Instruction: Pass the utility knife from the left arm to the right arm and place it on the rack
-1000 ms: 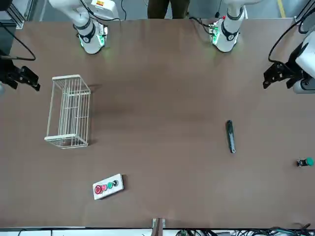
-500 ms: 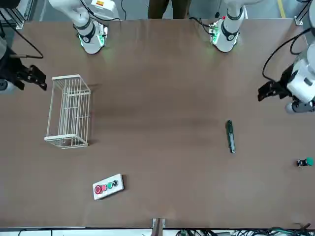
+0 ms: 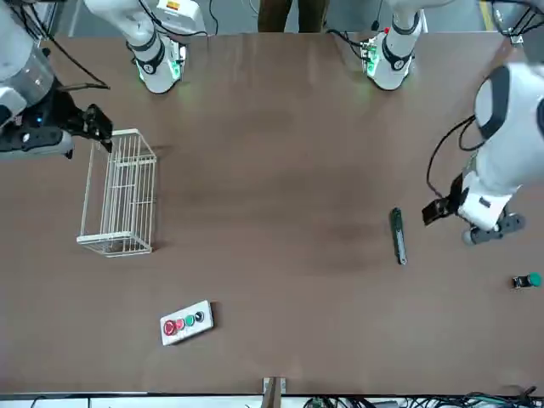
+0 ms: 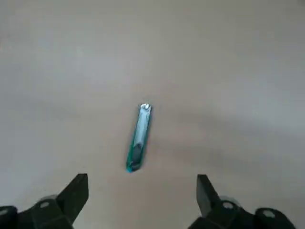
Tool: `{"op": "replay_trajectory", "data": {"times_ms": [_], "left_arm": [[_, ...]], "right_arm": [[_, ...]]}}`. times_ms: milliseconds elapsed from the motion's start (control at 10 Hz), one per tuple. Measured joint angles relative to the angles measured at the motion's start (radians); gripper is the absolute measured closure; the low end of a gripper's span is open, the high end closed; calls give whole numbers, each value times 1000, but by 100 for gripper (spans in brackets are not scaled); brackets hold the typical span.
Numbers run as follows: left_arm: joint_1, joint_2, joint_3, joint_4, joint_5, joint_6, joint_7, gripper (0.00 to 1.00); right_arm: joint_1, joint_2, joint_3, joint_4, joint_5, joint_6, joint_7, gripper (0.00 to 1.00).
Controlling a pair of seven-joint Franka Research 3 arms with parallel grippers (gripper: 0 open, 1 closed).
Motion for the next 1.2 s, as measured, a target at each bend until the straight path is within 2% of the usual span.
{"op": "replay_trajectory", "data": {"times_ms": [300, 600, 1000, 1200], "left_arm": [[-8, 104, 0, -33, 83, 117, -65, 0], [8, 134, 2, -138, 89, 280, -121, 0], [12, 203, 11, -278, 119, 549, -145, 3], [19, 246, 16, -308, 153, 595, -157, 4]], "right_arm": [[4, 0, 29, 0, -1, 30, -118, 0], [4, 0, 37, 0, -2, 52, -186, 0], [4, 12, 39, -1, -3, 98, -328, 0], [2, 19, 39, -3, -3, 108, -356, 0]]}}
